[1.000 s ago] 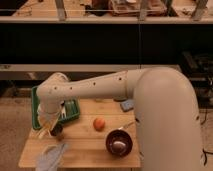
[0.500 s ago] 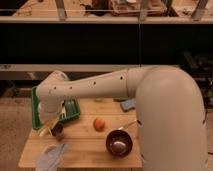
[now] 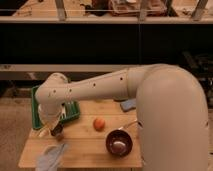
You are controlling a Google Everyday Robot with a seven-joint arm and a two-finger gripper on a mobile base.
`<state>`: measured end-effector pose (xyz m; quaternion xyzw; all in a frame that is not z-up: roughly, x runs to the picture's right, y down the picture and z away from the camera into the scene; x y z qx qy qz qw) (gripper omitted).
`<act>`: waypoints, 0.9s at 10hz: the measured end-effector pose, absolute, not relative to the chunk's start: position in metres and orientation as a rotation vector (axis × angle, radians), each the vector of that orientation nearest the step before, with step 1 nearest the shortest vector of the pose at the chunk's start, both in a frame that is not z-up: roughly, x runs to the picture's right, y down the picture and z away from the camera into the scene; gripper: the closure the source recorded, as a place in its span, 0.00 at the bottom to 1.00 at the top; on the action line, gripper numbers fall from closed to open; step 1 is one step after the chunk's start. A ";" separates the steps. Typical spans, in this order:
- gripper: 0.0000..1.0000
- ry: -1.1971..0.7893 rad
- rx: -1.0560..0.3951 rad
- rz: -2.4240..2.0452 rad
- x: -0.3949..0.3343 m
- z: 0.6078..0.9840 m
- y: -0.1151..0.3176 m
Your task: Place banana in metal cup
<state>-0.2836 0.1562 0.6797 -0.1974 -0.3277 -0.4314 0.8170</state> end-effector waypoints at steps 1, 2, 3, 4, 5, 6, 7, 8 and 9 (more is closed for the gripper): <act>1.00 -0.687 -0.421 -0.925 -0.285 0.684 0.162; 1.00 -0.680 -0.424 -0.925 -0.284 0.689 0.166; 1.00 -0.676 -0.428 -0.924 -0.284 0.693 0.169; 1.00 -0.682 -0.442 -0.921 -0.286 0.698 0.175; 1.00 -0.684 -0.447 -0.914 -0.285 0.701 0.175; 1.00 -0.685 -0.451 -0.908 -0.285 0.703 0.176; 1.00 -0.685 -0.454 -0.903 -0.283 0.706 0.176; 1.00 -0.684 -0.455 -0.900 -0.282 0.708 0.177; 1.00 -0.680 -0.457 -0.894 -0.281 0.709 0.177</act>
